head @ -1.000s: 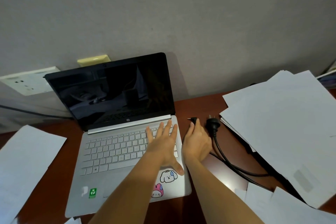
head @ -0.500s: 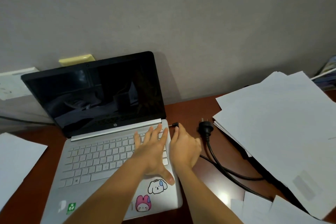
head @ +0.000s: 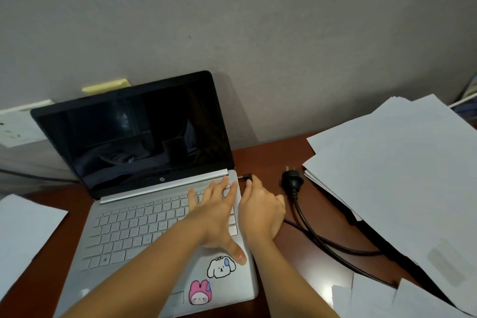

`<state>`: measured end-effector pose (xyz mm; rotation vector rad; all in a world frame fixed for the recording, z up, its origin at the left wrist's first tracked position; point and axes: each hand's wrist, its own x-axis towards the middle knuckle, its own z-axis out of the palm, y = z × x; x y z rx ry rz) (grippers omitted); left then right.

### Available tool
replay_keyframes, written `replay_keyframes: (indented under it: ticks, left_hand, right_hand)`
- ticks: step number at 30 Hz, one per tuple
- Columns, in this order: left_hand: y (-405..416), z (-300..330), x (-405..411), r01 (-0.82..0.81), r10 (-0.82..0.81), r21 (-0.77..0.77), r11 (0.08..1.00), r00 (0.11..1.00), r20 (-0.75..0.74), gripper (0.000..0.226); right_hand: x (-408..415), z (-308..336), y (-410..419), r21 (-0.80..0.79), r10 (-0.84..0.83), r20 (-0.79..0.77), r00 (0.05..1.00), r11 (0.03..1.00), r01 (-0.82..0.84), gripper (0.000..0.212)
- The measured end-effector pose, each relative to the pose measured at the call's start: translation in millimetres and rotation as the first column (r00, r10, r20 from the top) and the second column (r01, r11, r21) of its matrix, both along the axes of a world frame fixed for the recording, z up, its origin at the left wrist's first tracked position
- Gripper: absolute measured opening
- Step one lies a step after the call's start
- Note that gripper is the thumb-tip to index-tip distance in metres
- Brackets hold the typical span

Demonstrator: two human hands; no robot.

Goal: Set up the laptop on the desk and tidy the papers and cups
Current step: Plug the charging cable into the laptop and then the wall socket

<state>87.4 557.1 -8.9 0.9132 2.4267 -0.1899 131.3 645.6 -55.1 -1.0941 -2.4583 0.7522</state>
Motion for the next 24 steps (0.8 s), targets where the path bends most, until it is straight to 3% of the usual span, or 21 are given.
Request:
replay_keyframes:
  ticks: [24]
  left_hand:
    - [-1.1,0.5,-0.5,-0.006,0.006,0.017,1.0,1.0,0.018,0.152]
  right_hand:
    - [1.2,7.9,-5.1,0.043,-0.037,-0.017,0.999,0.998,0.038,0.03]
